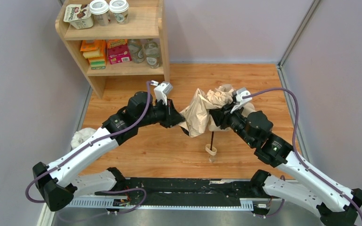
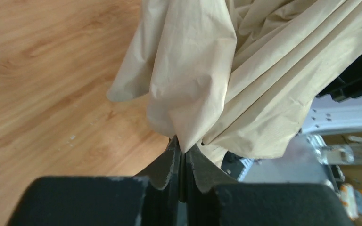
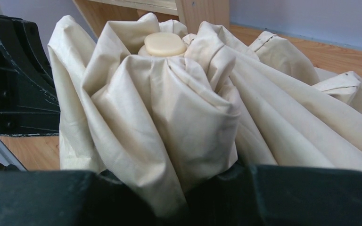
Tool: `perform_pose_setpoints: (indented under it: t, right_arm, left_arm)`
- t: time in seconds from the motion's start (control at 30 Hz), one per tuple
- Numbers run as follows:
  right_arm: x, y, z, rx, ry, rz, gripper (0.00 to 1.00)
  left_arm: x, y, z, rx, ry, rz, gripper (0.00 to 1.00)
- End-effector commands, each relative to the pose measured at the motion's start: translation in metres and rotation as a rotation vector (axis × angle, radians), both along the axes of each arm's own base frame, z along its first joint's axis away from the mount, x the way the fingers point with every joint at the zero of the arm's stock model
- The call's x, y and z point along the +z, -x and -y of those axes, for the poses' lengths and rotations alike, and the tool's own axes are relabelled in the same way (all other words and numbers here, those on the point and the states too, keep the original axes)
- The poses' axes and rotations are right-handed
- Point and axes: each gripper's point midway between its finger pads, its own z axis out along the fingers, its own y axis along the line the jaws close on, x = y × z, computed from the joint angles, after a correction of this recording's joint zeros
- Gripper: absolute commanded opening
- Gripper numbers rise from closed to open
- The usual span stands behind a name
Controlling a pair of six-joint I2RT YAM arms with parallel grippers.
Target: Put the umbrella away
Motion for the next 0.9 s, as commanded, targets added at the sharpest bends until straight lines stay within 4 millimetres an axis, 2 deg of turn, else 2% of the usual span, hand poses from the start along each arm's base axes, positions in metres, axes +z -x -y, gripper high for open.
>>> perform_pose_setpoints:
  t: [0.0, 0.03, 0.1, 0.17, 0.23, 0.33, 0.4, 0.47, 0.57, 0.63, 0.67, 0.77, 0.8, 0.87]
  right_arm:
    - [0.064, 0.023, 0.013, 0.07, -0.075, 0.168, 0.0]
    - [0.065, 0.032, 0.012, 0.12, -0.064, 0.187, 0.0]
    - [0.063, 0.063, 0.0, 0.315, -0.049, 0.211, 0.0]
    - [0.066, 0.097, -0.009, 0.513, -0.074, 0.201, 0.0]
    - [0.071, 0.12, -0.014, 0.647, -0.112, 0.162, 0.0]
    - [0.074, 0.145, -0.021, 0.799, -0.125, 0.098, 0.0]
    - [0.073, 0.148, -0.021, 0.81, -0.126, 0.075, 0.0]
    - [0.073, 0.148, -0.019, 0.798, -0.123, 0.079, 0.0]
    - [0.074, 0.148, -0.021, 0.816, -0.114, 0.07, 0.0]
    - [0.076, 0.146, -0.022, 0.816, -0.114, 0.066, 0.0]
    - [0.078, 0.143, -0.023, 0.804, -0.113, 0.07, 0.0]
    - [0.077, 0.135, -0.023, 0.771, -0.101, 0.075, 0.0]
    - [0.077, 0.13, -0.023, 0.743, -0.097, 0.078, 0.0]
    - [0.074, 0.111, -0.017, 0.631, -0.076, 0.084, 0.0]
  left_arm:
    - [0.022, 0.021, 0.004, -0.24, 0.118, 0.09, 0.04]
    - [0.025, 0.037, 0.006, -0.375, 0.17, 0.134, 0.02]
    - [0.035, 0.048, -0.009, -0.463, 0.205, 0.261, 0.0]
    - [0.031, 0.054, -0.017, -0.482, 0.183, 0.37, 0.0]
    - [0.033, 0.068, -0.019, -0.561, 0.204, 0.442, 0.0]
    - [0.048, 0.084, -0.015, -0.647, 0.308, 0.485, 0.0]
    - [0.058, 0.08, -0.015, -0.623, 0.319, 0.502, 0.02]
    - [0.064, 0.056, -0.016, -0.493, 0.251, 0.517, 0.05]
    - [0.057, 0.017, -0.032, -0.256, 0.089, 0.444, 0.07]
    - [0.044, -0.001, -0.048, -0.122, -0.013, 0.386, 0.16]
    - [0.038, -0.01, -0.06, -0.038, -0.065, 0.34, 0.27]
    - [0.03, -0.012, -0.072, 0.017, -0.117, 0.31, 0.32]
    - [0.028, -0.011, -0.077, 0.038, -0.122, 0.311, 0.38]
    - [0.028, -0.001, -0.075, -0.007, -0.103, 0.33, 0.38]
